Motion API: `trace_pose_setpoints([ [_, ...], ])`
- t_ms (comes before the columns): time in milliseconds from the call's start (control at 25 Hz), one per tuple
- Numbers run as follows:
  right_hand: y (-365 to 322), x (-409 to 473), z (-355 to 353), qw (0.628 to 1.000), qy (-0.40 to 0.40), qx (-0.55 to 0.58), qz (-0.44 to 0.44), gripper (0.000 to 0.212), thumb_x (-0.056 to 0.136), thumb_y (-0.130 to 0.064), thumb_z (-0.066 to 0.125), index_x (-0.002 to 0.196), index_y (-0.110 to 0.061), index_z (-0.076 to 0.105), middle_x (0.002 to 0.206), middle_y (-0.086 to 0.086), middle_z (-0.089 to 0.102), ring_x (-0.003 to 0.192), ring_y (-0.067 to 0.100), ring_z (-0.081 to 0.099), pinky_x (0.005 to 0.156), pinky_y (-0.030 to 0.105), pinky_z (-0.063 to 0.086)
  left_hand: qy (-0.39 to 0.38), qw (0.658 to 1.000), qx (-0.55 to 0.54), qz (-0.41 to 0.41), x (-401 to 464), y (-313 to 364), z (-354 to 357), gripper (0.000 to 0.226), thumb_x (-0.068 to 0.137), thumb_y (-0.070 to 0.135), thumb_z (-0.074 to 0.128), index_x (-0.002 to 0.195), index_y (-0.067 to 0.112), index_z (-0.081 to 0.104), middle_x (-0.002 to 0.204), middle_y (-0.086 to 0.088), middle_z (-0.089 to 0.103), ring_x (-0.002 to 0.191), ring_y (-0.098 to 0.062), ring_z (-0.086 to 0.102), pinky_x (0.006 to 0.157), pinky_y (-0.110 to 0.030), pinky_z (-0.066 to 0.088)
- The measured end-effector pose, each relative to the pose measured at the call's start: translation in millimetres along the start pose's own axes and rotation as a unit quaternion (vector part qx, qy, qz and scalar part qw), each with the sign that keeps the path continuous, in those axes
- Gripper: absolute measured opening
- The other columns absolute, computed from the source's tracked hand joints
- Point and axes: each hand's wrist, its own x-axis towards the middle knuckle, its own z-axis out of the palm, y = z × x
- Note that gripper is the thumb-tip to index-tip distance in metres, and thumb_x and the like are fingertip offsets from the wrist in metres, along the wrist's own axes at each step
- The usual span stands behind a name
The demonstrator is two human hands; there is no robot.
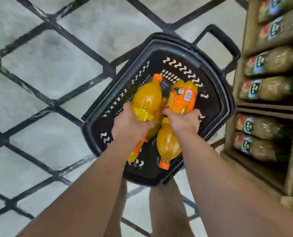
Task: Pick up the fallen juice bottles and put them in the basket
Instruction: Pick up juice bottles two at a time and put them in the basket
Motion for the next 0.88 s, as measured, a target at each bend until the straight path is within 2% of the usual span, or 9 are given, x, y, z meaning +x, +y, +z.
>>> trace_pose_setpoints([
  [120,16.3,64.7,48.1,0.999,-0.026,-0.002,0.041,0.095,0.067,-0.048,0.088,0.141,-0.017,0.036,0.133,0.012,0.055,0.116,0.037,0.058,0.079,0.039,0.039,-0.022,1.000,0.005,-0.015,65.5,-11.8,56.5,0.097,0.059,0.058,0.087,0.138,0.025,0.040,0.122,-0.007,0.062,0.113,-0.033,0.061,0.089,-0.043,0.054],
  [200,28.3,97.2,74.5,0.998,-0.024,0.008,0.054,0.099,0.066,-0.048,0.088,0.144,-0.018,0.035,0.134,0.012,0.054,0.118,0.037,0.058,0.084,0.041,0.041,-0.024,1.000,0.014,-0.013,104.1,-17.7,82.4,0.099,0.058,0.058,0.087,0.138,0.023,0.041,0.122,-0.008,0.062,0.113,-0.034,0.062,0.090,-0.044,0.054],
  [360,61.9,147.6,120.6,0.999,0.015,0.027,0.042,0.103,0.068,-0.047,0.089,0.147,-0.018,0.030,0.137,0.013,0.052,0.123,0.038,0.054,0.099,0.047,0.046,-0.026,0.998,0.052,-0.003,170.3,-34.7,125.4,0.108,0.058,0.060,0.087,0.145,0.022,0.036,0.127,-0.011,0.062,0.120,-0.036,0.060,0.097,-0.044,0.051],
  [440,72.1,161.4,131.7,0.998,0.037,0.019,0.040,0.104,0.069,-0.047,0.089,0.148,-0.018,0.027,0.140,0.014,0.048,0.126,0.038,0.052,0.100,0.049,0.046,-0.023,0.998,0.066,0.003,188.7,-41.8,136.3,0.106,0.062,0.057,0.088,0.145,0.021,0.032,0.130,-0.011,0.058,0.122,-0.037,0.057,0.100,-0.047,0.049],
  [640,72.7,174.3,132.5,0.996,0.048,0.028,0.072,0.091,0.087,-0.040,0.076,0.153,-0.016,0.018,0.147,0.017,0.039,0.131,0.041,0.049,0.097,0.047,0.045,-0.002,0.996,0.082,0.026,195.1,-50.4,148.3,0.108,0.062,0.046,0.092,0.143,0.021,0.026,0.140,-0.014,0.047,0.131,-0.038,0.048,0.106,-0.053,0.044],
  [800,67.3,154.8,111.0,0.998,0.042,-0.054,0.009,0.072,0.094,-0.035,0.067,0.151,-0.014,0.028,0.151,0.014,0.033,0.136,0.037,0.040,0.098,0.045,0.043,-0.018,0.995,0.092,0.026,174.8,-40.0,145.8,0.103,0.076,0.039,0.087,0.153,0.016,0.022,0.149,-0.019,0.035,0.135,-0.043,0.043,0.111,-0.054,0.041],
  [880,62.8,136.8,95.4,0.994,0.013,-0.101,-0.047,0.070,0.095,-0.037,0.065,0.151,-0.014,0.031,0.151,0.013,0.035,0.137,0.036,0.038,0.099,0.045,0.042,-0.030,0.991,0.125,0.029,160.2,-31.9,134.4,0.094,0.080,0.037,0.083,0.152,0.018,0.027,0.149,-0.018,0.037,0.134,-0.043,0.045,0.109,-0.057,0.043],
])
